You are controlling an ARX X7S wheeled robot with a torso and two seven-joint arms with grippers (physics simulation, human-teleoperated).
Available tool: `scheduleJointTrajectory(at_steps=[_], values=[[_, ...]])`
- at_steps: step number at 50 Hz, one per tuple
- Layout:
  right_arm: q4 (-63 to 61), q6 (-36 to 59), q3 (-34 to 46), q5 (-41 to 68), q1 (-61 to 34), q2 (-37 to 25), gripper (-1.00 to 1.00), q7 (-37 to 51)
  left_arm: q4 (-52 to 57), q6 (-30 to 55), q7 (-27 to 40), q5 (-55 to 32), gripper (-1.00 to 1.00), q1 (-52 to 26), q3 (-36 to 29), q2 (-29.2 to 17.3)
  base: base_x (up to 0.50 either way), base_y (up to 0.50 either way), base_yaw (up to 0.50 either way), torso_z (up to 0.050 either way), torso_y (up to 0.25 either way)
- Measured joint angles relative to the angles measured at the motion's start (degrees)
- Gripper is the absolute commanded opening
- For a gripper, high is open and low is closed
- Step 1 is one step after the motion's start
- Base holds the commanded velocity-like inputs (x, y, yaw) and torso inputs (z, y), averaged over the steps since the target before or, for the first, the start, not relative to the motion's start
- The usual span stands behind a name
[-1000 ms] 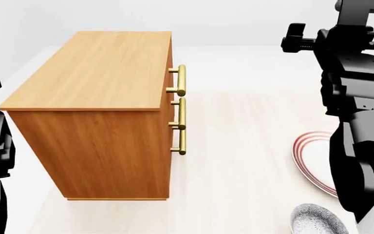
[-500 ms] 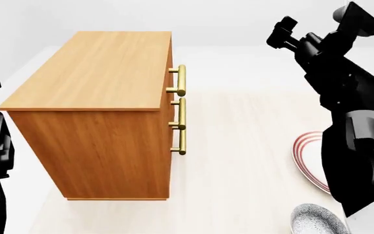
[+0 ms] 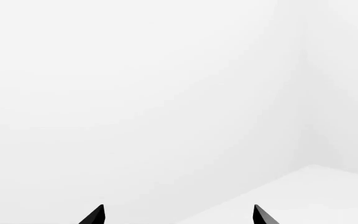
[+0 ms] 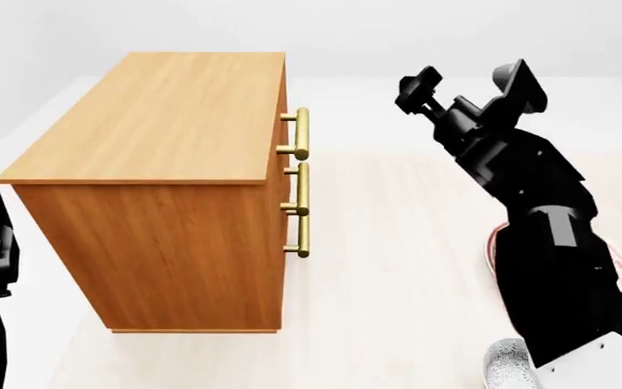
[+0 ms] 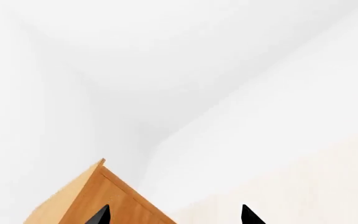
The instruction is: Open the top drawer of the cabinet and put the bowl in it.
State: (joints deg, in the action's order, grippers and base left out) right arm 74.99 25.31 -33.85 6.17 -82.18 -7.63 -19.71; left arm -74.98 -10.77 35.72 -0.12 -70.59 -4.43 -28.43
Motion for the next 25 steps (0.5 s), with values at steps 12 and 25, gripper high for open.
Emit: scheduleJointTrajectory(at_steps=[12, 25], values=[[0.01, 6.91, -10.07, -0.65, 0.00, 1.70, 1.00, -2.05, 0.00, 0.11, -0.16, 0.01, 1.00, -0.05, 0.47, -0.06, 0.00, 0.00, 0.00, 0.000, 0.000], [-0.01, 10.66, -18.77, -3.15, -0.15, 2.89, 1.00, -3.68, 0.00, 0.02, -0.49, 0.01, 1.00, -0.02, 0.86, -0.06, 0.00, 0.00, 0.00, 0.000, 0.000]])
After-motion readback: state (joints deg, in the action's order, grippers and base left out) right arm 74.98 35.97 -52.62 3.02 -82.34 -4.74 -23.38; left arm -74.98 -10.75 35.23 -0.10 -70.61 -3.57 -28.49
